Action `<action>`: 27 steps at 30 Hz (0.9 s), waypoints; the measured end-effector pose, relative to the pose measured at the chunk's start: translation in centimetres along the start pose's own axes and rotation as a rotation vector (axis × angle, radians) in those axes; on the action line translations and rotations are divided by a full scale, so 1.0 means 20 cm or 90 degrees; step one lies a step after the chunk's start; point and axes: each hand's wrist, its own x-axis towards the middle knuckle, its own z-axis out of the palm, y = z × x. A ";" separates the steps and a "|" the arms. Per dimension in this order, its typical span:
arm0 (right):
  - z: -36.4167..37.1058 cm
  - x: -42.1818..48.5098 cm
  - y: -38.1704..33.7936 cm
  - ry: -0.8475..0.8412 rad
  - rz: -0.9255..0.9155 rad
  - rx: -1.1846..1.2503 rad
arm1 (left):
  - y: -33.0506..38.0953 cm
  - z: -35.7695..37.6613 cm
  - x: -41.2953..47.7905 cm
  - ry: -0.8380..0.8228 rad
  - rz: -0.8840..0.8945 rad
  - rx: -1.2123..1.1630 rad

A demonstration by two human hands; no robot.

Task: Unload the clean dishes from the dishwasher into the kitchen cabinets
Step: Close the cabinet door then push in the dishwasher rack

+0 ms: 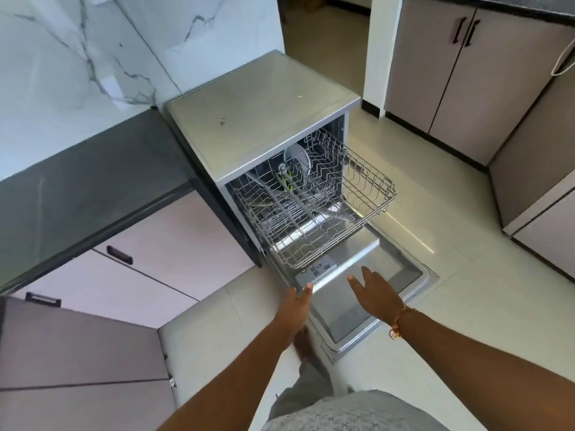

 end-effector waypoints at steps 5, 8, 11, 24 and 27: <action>-0.06 0.26 -0.17 0.006 0.051 0.091 | 0.09 -0.06 0.36 -0.015 -0.096 -0.187; -0.10 0.44 -0.30 0.000 0.075 0.101 | 0.16 -0.12 0.54 -0.019 -0.155 -0.286; -0.14 0.63 -0.43 0.007 0.101 0.111 | 0.20 -0.17 0.73 -0.052 -0.222 -0.362; -0.11 1.21 -0.24 0.034 0.363 0.390 | 0.28 -0.06 1.11 -0.015 -0.428 -0.697; -0.18 1.31 -0.23 0.051 0.379 0.483 | 0.34 -0.01 1.16 0.048 -0.446 -0.768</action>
